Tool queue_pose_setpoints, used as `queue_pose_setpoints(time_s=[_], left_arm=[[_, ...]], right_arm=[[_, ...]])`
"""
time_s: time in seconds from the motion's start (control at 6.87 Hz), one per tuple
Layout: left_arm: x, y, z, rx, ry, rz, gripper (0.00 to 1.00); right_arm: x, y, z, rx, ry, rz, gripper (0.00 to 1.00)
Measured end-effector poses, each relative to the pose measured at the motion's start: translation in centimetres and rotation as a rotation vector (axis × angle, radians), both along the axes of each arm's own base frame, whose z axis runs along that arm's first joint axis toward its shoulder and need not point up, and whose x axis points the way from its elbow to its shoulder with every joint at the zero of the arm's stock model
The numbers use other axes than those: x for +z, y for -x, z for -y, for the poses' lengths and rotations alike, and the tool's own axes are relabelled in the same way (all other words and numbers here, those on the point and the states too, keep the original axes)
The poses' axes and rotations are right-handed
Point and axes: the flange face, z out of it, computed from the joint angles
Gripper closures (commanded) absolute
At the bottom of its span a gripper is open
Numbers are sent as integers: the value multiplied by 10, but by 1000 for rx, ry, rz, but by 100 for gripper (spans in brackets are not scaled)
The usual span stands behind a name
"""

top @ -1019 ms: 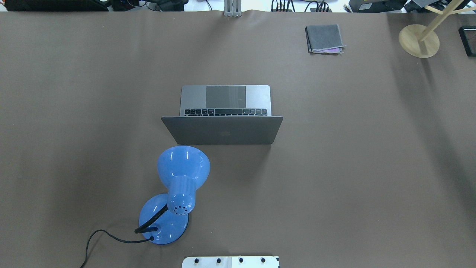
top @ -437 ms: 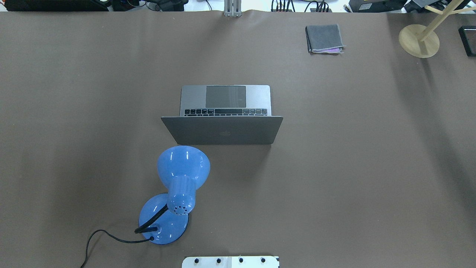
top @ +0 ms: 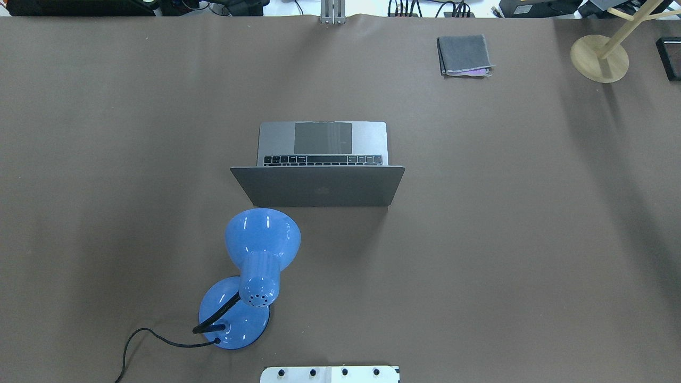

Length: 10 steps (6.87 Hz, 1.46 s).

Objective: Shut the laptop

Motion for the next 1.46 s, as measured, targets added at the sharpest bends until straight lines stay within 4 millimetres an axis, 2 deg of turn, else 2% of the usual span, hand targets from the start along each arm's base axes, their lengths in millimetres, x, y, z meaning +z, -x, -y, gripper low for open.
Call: queue_pose_setpoints(time_s=[0.44, 0.58, 0.73, 0.87, 1.02, 1.17, 1.46], left_arm=[[-7, -1, 1, 0, -12, 0, 2], [-18, -2, 8, -15, -17, -2, 2], [-43, -4, 25, -58, -17, -10, 2], [-75, -15, 44, -97, -12, -38, 2], [-106, -38, 60, -105, -5, -94, 2], [-135, -75, 69, -89, -7, -154, 2], [-194, -174, 72, -79, -6, -257, 2]], right_arm=[[-3, 0, 0, 0, -6, 5, 0], [-12, 1, 7, 6, -14, 5, 0], [-30, 7, 22, 8, -33, 5, 0], [-47, 20, 40, 12, -38, 6, 0], [-68, 38, 61, 33, -22, 14, 0], [-92, 60, 76, 59, 5, 35, 0], [-139, 110, 91, 99, 99, 126, 0]])
